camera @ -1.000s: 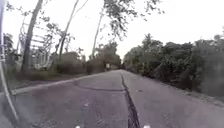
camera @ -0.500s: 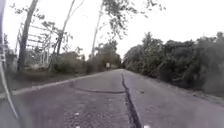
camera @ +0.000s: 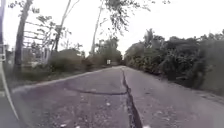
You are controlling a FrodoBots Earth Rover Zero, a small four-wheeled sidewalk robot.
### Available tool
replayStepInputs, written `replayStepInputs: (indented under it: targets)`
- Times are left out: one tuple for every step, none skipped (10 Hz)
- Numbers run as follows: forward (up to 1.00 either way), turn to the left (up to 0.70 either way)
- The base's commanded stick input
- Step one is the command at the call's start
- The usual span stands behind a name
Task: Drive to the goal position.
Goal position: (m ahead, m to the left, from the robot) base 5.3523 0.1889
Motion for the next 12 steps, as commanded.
replayStepInputs:
  targets:
    - [0.7,0.0]
    - [0.7,0.0]
    - [0.7,0.0]
    - [0.7,0.0]
    - [0.7,0.0]
    - [0.7,0.0]
    - [0.7,0.0]
    - [0.7,0.0]
    - [0.7,0.0]
    - [0.7,0.0]
    - [0.7,0.0]
    - [0.7,0.0]
